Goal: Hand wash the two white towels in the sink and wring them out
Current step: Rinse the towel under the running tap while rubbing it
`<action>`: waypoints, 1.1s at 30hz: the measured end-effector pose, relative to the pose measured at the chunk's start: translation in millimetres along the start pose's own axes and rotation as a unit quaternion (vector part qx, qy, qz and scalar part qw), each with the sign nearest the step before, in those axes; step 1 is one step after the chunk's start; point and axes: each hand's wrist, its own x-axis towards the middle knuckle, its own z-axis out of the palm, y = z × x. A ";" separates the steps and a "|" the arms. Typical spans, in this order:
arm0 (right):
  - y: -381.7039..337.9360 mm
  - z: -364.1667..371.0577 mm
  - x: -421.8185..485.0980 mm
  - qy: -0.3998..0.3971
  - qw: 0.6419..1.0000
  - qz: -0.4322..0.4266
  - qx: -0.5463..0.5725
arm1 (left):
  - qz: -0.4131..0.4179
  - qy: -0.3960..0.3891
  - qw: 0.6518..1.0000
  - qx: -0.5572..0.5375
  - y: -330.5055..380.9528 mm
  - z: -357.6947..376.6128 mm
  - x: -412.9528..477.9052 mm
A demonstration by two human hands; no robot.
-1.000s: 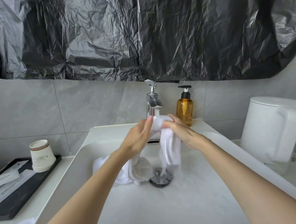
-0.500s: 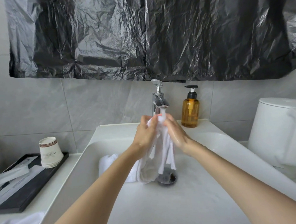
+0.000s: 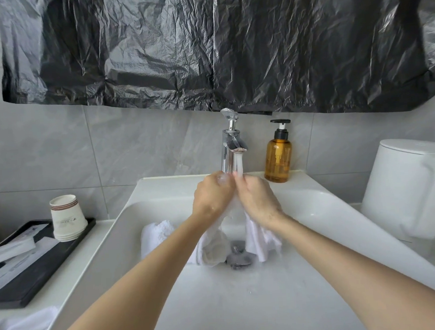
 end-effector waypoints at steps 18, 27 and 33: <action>40.7 -33.0 35.5 -0.063 0.934 0.262 0.235 | 0.116 -0.037 0.987 -0.100 4.2 -5.8 -8.2; 14.2 -16.4 10.8 -0.128 0.983 0.015 0.134 | 0.014 0.052 0.991 -0.120 10.1 5.5 11.6; 13.9 -28.9 25.5 0.011 0.984 0.038 0.175 | 0.026 -0.137 0.981 -0.135 4.5 -9.6 8.4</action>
